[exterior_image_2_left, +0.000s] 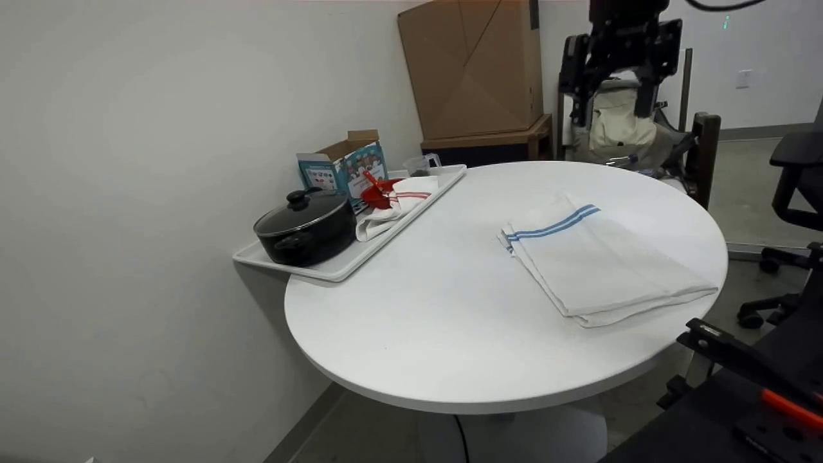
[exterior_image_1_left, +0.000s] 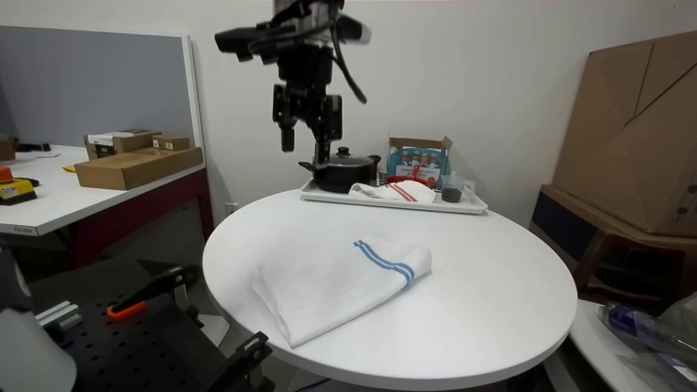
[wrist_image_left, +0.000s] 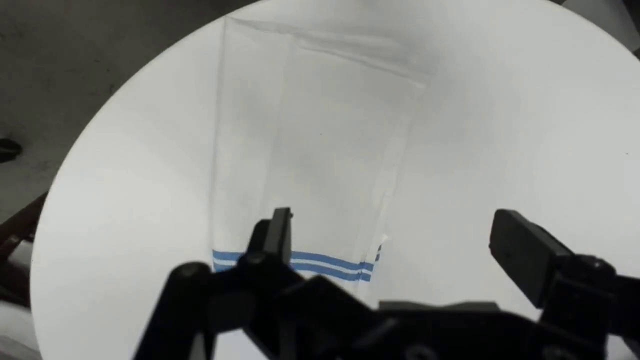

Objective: Wipe the table top with the white and blue towel

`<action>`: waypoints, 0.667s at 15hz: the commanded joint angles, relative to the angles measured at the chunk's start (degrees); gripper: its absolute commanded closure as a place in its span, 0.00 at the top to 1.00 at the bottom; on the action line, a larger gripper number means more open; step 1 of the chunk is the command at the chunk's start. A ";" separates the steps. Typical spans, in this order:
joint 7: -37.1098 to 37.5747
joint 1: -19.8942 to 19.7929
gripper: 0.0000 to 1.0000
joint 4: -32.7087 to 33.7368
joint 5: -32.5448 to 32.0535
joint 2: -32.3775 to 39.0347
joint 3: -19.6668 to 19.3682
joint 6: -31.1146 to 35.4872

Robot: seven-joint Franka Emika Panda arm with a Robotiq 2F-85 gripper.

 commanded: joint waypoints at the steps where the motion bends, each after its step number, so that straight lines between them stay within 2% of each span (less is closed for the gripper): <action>1: 5.59 0.32 1.00 1.36 -1.43 12.40 3.38 9.96; 4: 9.25 -0.37 1.00 5.48 -4.12 23.56 3.85 13.52; 8: 12.32 0.48 1.00 11.86 -9.24 35.59 0.19 14.63; 10: 12.69 1.40 1.00 15.30 -9.57 40.41 -1.57 14.25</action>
